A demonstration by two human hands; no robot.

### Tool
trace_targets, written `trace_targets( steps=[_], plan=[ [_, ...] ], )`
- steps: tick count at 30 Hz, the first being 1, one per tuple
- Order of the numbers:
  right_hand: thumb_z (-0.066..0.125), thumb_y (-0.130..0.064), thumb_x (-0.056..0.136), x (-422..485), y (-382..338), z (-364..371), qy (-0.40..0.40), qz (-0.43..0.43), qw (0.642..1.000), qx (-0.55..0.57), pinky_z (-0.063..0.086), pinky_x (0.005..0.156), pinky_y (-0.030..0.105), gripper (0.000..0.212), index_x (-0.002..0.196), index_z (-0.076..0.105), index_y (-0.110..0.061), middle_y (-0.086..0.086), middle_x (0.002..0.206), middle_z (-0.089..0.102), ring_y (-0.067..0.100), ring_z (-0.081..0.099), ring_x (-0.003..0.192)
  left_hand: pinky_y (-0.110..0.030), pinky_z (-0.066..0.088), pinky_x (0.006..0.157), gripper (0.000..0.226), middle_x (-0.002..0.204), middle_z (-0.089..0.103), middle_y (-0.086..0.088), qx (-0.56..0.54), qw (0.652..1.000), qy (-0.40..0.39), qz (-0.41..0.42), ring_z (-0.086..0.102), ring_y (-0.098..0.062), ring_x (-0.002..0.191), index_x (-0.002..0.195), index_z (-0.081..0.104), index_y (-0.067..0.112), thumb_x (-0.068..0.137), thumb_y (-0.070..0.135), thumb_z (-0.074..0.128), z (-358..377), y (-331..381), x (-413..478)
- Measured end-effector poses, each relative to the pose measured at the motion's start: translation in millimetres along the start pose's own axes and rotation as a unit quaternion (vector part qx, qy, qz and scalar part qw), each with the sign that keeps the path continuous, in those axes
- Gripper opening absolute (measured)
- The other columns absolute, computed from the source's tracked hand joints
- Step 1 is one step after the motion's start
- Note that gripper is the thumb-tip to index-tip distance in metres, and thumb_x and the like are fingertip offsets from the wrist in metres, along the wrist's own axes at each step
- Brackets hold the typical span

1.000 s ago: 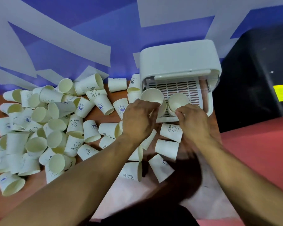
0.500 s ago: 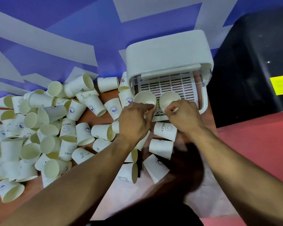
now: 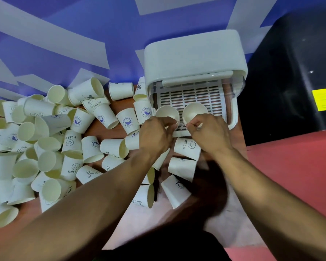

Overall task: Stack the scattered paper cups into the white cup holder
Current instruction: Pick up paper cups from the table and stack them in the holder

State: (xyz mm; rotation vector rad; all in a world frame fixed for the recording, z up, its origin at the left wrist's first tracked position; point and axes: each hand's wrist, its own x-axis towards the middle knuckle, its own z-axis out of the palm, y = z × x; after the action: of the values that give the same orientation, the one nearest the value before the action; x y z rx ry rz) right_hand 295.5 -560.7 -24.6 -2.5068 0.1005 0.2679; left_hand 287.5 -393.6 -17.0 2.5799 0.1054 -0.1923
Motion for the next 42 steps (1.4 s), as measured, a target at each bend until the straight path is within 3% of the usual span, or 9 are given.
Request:
trace_targets(
  steps=[5,8,12,15,20,23,26,33,42],
  plan=[
    [0.061,-0.038,0.085,-5.0,-11.1,-5.5,0.007,0.004,1.0,-0.025,0.039,0.07,0.025,0.021,0.1,0.071,-0.026,-0.006,0.103,0.07,0.021,0.063,0.097,-0.029,0.049,0.081,0.018,0.1,0.074,0.006,0.004,1.0,-0.019,-0.012,0.063,-0.019,0.097,0.105,0.073,0.031,0.091,0.036,0.062,-2.6,5.5,1.8],
    [0.061,-0.033,0.088,-12.6,-24.4,-11.1,0.032,-0.022,0.999,-0.027,0.038,0.075,0.026,0.023,0.107,0.067,-0.022,-0.003,0.112,0.065,0.02,0.06,0.102,-0.026,0.049,0.083,0.022,0.102,0.072,0.01,-0.041,0.999,0.024,-0.008,0.065,-0.011,0.093,0.11,0.07,0.026,0.089,0.033,0.066,-9.6,1.0,-6.8],
    [0.062,-0.033,0.086,-20.5,-48.1,-12.8,0.077,-0.065,0.995,-0.016,0.041,0.077,0.027,0.023,0.105,0.067,-0.02,-0.004,0.108,0.064,0.019,0.06,0.099,-0.027,0.051,0.078,0.025,0.103,0.07,0.008,-0.073,0.994,0.079,0.001,0.063,-0.009,0.086,0.111,0.069,0.023,0.088,0.033,0.065,-27.3,-12.0,-27.2],
    [0.063,-0.035,0.084,-28.7,-71.1,-7.9,0.08,-0.09,0.993,0.005,0.05,0.079,0.036,0.024,0.103,0.066,-0.02,-0.004,0.105,0.065,0.021,0.06,0.094,-0.032,0.053,0.075,0.021,0.095,0.07,0.007,-0.076,0.992,0.101,0.007,0.064,-0.01,0.082,0.104,0.07,0.022,0.087,0.033,0.066,-43.0,-26.1,-42.7],
    [0.064,-0.032,0.083,-51.4,-117.5,13.8,0.056,-0.163,0.985,0.003,0.05,0.073,0.033,0.023,0.102,0.067,-0.019,-0.001,0.1,0.067,0.022,0.062,0.089,-0.03,0.052,0.07,0.02,0.093,0.071,0.006,-0.078,0.984,0.158,-0.017,0.063,-0.008,0.076,0.101,0.071,0.021,0.086,0.033,0.067,-77.7,-56.2,-71.3],
    [0.063,-0.033,0.084,-66.2,-147.9,29.7,0.022,-0.204,0.979,-0.007,0.05,0.076,0.033,0.024,0.104,0.066,-0.02,0.001,0.102,0.067,0.022,0.063,0.091,-0.027,0.049,0.07,0.016,0.092,0.071,0.01,-0.088,0.975,0.193,-0.065,0.06,-0.002,0.075,0.099,0.071,0.024,0.086,0.033,0.067,-97.7,-80.4,-92.9],
    [0.061,-0.035,0.086,-79.6,-180.9,49.1,-0.006,-0.238,0.971,-0.006,0.051,0.078,0.034,0.023,0.106,0.065,-0.022,0.0,0.104,0.067,0.021,0.062,0.093,-0.031,0.051,0.069,0.019,0.091,0.071,0.011,-0.092,0.966,0.22,-0.096,0.062,-0.007,0.075,0.098,0.07,0.026,0.087,0.039,0.061,-112.6,-110.4,-116.6],
    [0.064,-0.034,0.085,-107.7,-249.8,108.1,-0.057,-0.299,0.952,-0.023,0.047,0.076,0.027,0.025,0.106,0.066,-0.021,-0.005,0.102,0.066,0.014,0.062,0.089,-0.031,0.051,0.073,0.016,0.094,0.071,0.014,-0.125,0.941,0.25,-0.191,0.062,-0.001,0.077,0.099,0.071,0.028,0.087,0.035,0.063,-141.9,-184.1,-160.2],
    [0.063,-0.03,0.085,-123.5,-338.9,177.8,-0.087,-0.339,0.933,-0.077,0.048,0.077,0.033,0.028,0.11,0.064,-0.017,0.002,0.106,0.061,0.021,0.059,0.095,-0.026,0.044,0.071,0.018,0.106,0.067,0.01,-0.133,0.923,0.279,-0.227,0.06,-0.004,0.076,0.105,0.069,0.027,0.089,0.033,0.062,-191.0,-301.9,-185.3]
  ],
)
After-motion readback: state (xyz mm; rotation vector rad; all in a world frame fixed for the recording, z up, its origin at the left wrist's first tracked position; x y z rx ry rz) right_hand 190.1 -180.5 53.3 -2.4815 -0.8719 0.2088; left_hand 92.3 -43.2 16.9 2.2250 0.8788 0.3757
